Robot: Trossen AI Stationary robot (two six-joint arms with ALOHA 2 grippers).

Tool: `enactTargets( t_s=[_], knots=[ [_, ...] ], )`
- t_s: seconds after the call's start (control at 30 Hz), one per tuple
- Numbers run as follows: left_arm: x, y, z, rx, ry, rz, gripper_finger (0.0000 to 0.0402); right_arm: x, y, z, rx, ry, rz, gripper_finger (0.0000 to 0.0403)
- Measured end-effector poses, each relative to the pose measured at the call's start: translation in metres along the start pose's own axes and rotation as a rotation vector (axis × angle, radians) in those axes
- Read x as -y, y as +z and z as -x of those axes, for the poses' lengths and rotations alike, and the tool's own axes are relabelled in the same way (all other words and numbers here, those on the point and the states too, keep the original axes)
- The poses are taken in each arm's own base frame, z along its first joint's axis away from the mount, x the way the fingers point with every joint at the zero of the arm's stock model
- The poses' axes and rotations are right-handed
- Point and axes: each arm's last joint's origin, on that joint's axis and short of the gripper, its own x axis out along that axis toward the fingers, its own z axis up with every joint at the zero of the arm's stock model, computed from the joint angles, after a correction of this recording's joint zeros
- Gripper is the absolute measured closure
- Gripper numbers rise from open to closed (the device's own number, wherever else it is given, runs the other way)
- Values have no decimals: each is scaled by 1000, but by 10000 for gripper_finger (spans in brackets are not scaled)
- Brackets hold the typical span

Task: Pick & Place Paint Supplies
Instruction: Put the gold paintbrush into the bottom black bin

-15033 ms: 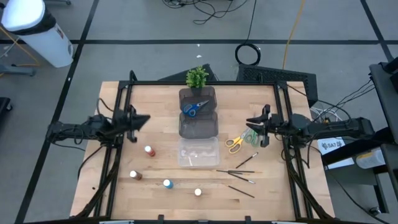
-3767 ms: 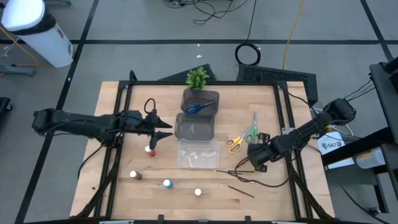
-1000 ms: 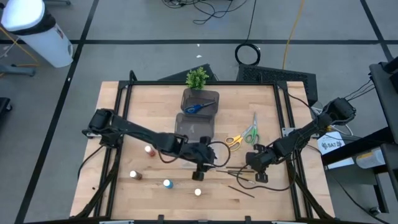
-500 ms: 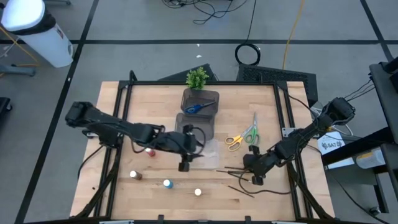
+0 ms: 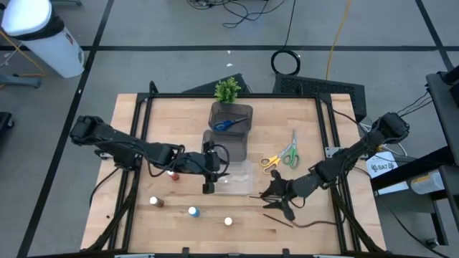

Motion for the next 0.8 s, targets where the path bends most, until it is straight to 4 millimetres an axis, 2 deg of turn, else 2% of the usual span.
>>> enactTargets(
  t_s=[0.07,0.13,0.23,0.37,0.47,0.8],
  knots=[
    [0,0,0,0,1,-3,215,-9,9,1,-111,-94,46,216],
    [0,0,0,-3,2,-5,215,-11,8,-2,-264,-215,64,217],
    [0,-1,0,-9,2,-7,215,-6,-11,-4,-511,-347,15,225],
    [-1,-3,0,-29,17,-7,215,0,-44,-17,-717,-353,-78,230],
    [-1,-3,0,-32,26,0,215,5,-62,-24,-792,-362,-92,228],
    [-8,-3,-2,-34,46,15,215,23,-89,-28,-855,-430,-96,243]
  ],
)
